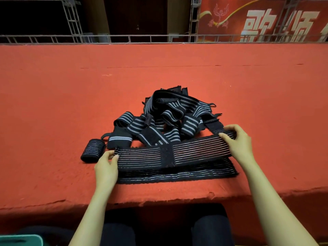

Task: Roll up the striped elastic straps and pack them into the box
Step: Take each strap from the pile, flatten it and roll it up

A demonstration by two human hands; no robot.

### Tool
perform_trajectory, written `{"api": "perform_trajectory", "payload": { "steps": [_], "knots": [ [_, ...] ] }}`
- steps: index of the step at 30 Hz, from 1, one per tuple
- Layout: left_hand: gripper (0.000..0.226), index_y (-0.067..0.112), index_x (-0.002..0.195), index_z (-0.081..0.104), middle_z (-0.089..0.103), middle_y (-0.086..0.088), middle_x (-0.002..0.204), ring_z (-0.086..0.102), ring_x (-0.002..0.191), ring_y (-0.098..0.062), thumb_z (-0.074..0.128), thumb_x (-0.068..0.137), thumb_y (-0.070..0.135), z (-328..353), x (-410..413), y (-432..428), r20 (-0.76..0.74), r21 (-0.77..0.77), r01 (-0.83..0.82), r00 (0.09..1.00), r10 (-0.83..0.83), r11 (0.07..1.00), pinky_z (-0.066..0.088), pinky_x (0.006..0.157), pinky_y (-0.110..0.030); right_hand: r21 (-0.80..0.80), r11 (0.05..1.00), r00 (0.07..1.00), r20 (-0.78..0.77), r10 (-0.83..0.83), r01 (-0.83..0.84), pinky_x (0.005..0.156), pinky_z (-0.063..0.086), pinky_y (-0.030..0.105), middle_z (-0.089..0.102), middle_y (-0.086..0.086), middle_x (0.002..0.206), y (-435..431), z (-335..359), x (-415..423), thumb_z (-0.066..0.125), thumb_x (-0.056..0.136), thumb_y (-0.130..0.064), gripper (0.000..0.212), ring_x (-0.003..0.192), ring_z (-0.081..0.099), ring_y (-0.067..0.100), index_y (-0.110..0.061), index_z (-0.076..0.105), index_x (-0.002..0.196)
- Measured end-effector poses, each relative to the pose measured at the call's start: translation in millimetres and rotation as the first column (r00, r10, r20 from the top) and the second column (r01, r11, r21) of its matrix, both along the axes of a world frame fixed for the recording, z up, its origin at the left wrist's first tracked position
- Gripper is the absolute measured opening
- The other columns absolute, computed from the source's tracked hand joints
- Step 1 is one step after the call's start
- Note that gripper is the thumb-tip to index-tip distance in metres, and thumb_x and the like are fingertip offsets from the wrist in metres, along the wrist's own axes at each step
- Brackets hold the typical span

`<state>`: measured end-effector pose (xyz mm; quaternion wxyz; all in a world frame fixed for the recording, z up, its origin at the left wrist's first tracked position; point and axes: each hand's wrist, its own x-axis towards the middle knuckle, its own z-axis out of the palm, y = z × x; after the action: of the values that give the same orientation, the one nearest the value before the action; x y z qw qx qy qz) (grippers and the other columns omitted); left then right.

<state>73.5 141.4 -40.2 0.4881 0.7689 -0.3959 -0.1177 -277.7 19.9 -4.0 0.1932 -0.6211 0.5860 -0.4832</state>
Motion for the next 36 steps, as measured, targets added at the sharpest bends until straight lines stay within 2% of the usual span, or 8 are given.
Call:
{"api": "perform_trajectory", "payload": {
  "steps": [8, 11, 15, 21, 26, 31, 34, 36],
  "knots": [
    [0.022, 0.004, 0.112, 0.061, 0.064, -0.018, 0.110, 0.057, 0.103, -0.038, 0.049, 0.095, 0.010, -7.2, 0.9, 13.4, 0.240, 0.201, -0.028, 0.970, -0.021, 0.979, 0.041, 0.084, -0.041, 0.271, 0.962, 0.979, -0.199, 0.038, 0.018, 0.073, 0.035, 0.025, 0.064, 0.003, 0.088, 10.1, -37.6, -8.8, 0.075, 0.080, -0.013, 0.017, 0.090, 0.060, 0.024, -0.011, 0.067, 0.095],
    [0.023, 0.005, 0.114, 0.060, 0.064, -0.017, 0.111, 0.057, 0.103, -0.038, 0.049, 0.095, 0.012, -9.7, -1.1, 16.0, 0.263, 0.238, -0.029, 0.964, -0.035, 0.971, 0.041, 0.084, -0.042, 0.301, 0.949, 0.959, -0.284, -0.009, 0.098, 0.078, 0.045, 0.032, 0.069, 0.008, 0.097, 13.2, -50.2, -9.9, 0.071, 0.082, -0.018, 0.016, 0.095, 0.061, 0.028, -0.016, 0.065, 0.097],
    [0.022, 0.007, 0.111, 0.062, 0.066, -0.015, 0.108, 0.058, 0.101, -0.037, 0.051, 0.093, 0.013, -10.3, -2.4, 19.3, 0.273, 0.213, -0.026, 0.961, -0.034, 0.977, 0.042, 0.084, -0.041, 0.264, 0.947, 0.911, -0.407, -0.062, 0.182, 0.079, 0.048, 0.038, 0.070, 0.004, 0.103, 17.1, -57.3, -8.0, 0.065, 0.087, -0.023, 0.011, 0.097, 0.063, 0.030, -0.022, 0.062, 0.097],
    [0.019, 0.015, 0.107, 0.065, 0.069, -0.012, 0.103, 0.060, 0.098, -0.036, 0.056, 0.091, 0.021, -7.6, 0.0, 21.0, 0.295, 0.246, -0.080, 0.955, 0.004, 0.966, 0.043, 0.078, -0.038, 0.193, 0.944, 0.889, -0.428, -0.164, 0.267, 0.078, 0.045, 0.040, 0.070, 0.011, 0.103, 19.7, -59.3, -0.6, 0.060, 0.090, -0.020, 0.009, 0.097, 0.062, 0.036, -0.017, 0.062, 0.098],
    [0.016, 0.019, 0.103, 0.065, 0.070, -0.010, 0.099, 0.062, 0.094, -0.036, 0.057, 0.089, 0.024, -7.6, 0.5, 21.1, 0.317, 0.260, -0.096, 0.948, 0.009, 0.961, 0.043, 0.075, -0.037, 0.049, 0.957, 0.744, -0.640, -0.190, 0.287, 0.091, 0.034, 0.044, 0.062, 0.012, 0.112, 21.4, -63.6, 12.8, 0.060, 0.087, -0.018, 0.023, 0.110, 0.050, 0.034, -0.011, 0.062, 0.109],
    [0.018, 0.019, 0.105, 0.064, 0.069, -0.012, 0.104, 0.060, 0.097, -0.038, 0.057, 0.089, 0.023, -7.8, -1.7, 22.3, 0.323, 0.269, -0.104, 0.946, 0.012, 0.958, 0.043, 0.077, -0.037, 0.017, 0.993, 0.765, -0.638, -0.081, 0.120, 0.091, 0.039, 0.046, 0.064, 0.013, 0.102, 47.2, -67.3, 58.3, 0.068, 0.082, -0.026, 0.024, 0.104, 0.054, 0.035, -0.008, 0.065, 0.098],
    [0.019, 0.019, 0.107, 0.064, 0.068, -0.012, 0.106, 0.059, 0.099, -0.038, 0.056, 0.090, 0.023, -7.7, -2.2, 22.4, 0.313, 0.279, -0.106, 0.950, 0.014, 0.955, 0.042, 0.080, -0.038, 0.046, 0.989, 0.793, -0.592, 0.140, -0.140, 0.088, 0.043, 0.043, 0.063, 0.008, 0.099, 66.7, -70.4, 94.7, 0.060, 0.083, -0.038, 0.031, 0.101, 0.055, 0.032, -0.011, 0.065, 0.096],
    [0.020, 0.019, 0.108, 0.064, 0.068, -0.010, 0.106, 0.060, 0.098, -0.037, 0.056, 0.090, 0.023, -6.9, -2.0, 23.4, 0.301, 0.278, -0.102, 0.953, 0.014, 0.955, 0.043, 0.081, -0.038, 0.113, 0.931, 0.773, -0.527, 0.352, -0.347, 0.094, 0.041, 0.041, 0.061, 0.004, 0.105, 75.5, -68.1, 118.9, 0.043, 0.081, -0.053, 0.050, 0.107, 0.053, 0.027, -0.014, 0.065, 0.104]
  ]
}}
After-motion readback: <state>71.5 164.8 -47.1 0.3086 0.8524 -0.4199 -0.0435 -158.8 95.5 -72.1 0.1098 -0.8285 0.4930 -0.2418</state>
